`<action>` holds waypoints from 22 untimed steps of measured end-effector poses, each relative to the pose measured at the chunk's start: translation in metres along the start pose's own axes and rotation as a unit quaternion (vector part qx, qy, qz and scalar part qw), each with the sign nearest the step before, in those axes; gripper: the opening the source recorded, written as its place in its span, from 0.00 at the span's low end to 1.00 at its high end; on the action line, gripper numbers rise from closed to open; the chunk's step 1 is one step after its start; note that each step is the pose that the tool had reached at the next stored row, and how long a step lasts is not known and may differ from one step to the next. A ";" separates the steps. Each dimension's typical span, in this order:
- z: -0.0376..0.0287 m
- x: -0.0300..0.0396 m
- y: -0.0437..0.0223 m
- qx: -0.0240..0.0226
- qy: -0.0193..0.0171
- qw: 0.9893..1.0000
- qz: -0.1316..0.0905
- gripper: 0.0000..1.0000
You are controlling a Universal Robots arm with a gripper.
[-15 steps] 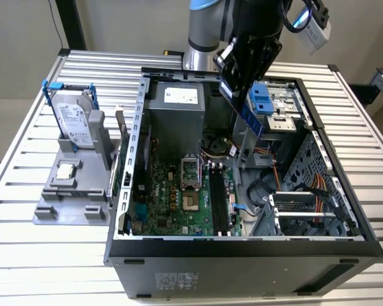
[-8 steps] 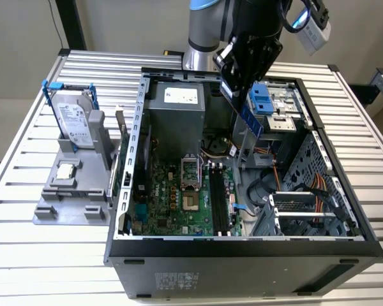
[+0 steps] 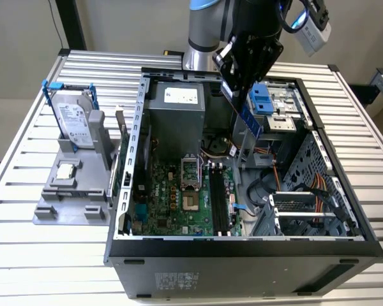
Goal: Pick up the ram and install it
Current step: 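Insert the ram into the slot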
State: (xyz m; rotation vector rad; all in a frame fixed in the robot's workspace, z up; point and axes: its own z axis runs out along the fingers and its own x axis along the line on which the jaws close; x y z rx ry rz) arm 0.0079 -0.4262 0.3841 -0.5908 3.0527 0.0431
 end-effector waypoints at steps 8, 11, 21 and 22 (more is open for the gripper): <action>0.0001 0.0000 0.0000 0.001 0.000 1.000 0.020 0.00; 0.0002 0.0000 0.0000 0.001 -0.001 1.000 0.028 0.00; 0.0008 0.0000 0.0000 0.002 -0.001 0.998 0.065 0.00; 0.0008 0.0000 0.0000 0.002 -0.001 0.998 0.067 0.00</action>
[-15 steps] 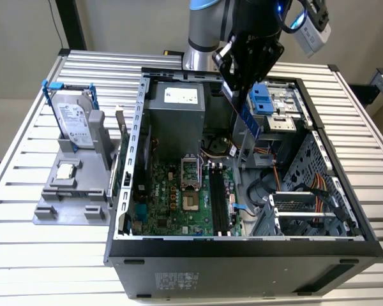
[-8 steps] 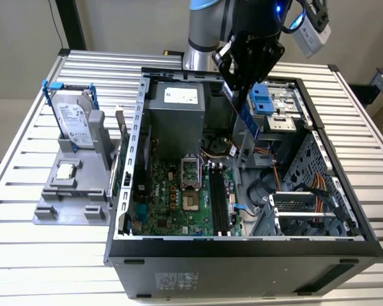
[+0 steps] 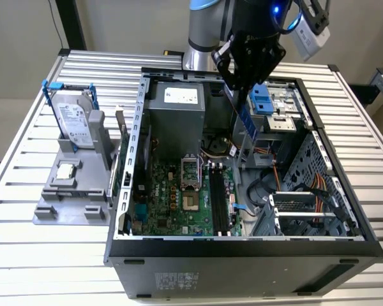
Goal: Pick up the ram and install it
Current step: 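Insert the ram into the slot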
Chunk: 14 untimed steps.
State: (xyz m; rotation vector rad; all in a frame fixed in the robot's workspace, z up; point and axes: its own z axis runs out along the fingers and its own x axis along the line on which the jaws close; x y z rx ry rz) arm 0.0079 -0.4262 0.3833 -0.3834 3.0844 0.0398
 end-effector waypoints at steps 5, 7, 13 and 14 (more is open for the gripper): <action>0.0003 0.0000 0.0000 0.000 0.000 1.000 0.014 0.00; 0.0004 0.0000 0.0000 0.001 0.000 1.000 0.019 0.00; 0.0008 0.0000 0.0000 0.001 0.000 0.999 0.034 0.00; 0.0009 0.0000 0.0000 0.001 0.000 0.999 0.037 0.00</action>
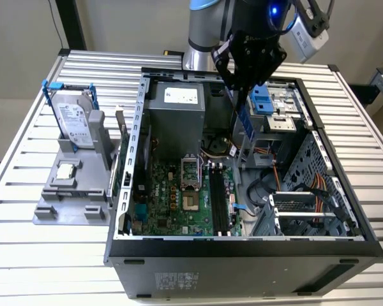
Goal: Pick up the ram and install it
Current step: 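Insert the ram into the slot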
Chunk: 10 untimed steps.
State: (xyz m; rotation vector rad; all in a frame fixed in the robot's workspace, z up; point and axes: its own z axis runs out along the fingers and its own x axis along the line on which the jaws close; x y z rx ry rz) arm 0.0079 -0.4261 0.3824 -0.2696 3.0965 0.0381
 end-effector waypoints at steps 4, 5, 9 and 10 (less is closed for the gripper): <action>0.0002 0.0000 0.0000 0.000 0.000 1.000 0.010 0.00; 0.0002 0.0000 0.0000 0.000 0.000 1.000 0.012 0.00; 0.0003 0.0000 0.0000 0.001 0.000 1.000 0.021 0.00; 0.0003 0.0000 0.0000 0.001 0.000 1.000 0.024 0.00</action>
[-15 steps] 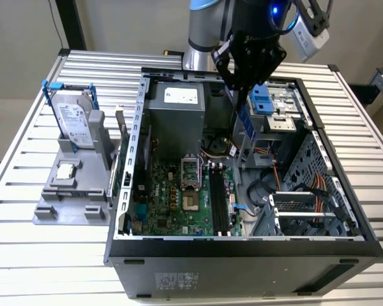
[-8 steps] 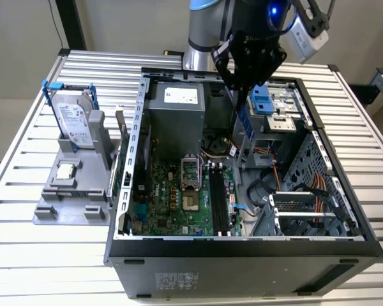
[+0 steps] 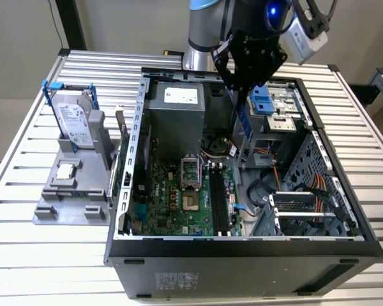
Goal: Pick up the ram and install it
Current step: 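Insert the ram into the slot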
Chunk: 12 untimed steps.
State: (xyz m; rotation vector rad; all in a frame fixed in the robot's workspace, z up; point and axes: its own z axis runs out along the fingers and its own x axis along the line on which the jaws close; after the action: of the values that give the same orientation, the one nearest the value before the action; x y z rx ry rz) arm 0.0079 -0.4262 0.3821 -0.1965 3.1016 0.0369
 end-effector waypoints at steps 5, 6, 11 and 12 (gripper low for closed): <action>0.0000 0.0000 0.0000 0.000 0.000 1.000 0.010 0.00; 0.0000 0.0000 0.0000 0.000 0.000 1.000 0.013 0.00; 0.0001 0.0000 0.0000 0.001 -0.001 1.000 0.028 0.00; 0.0002 0.0000 0.0000 0.001 -0.001 1.000 0.031 0.00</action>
State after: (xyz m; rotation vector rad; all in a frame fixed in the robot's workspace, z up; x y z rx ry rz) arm 0.0080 -0.4262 0.3820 -0.1013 3.1055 0.0352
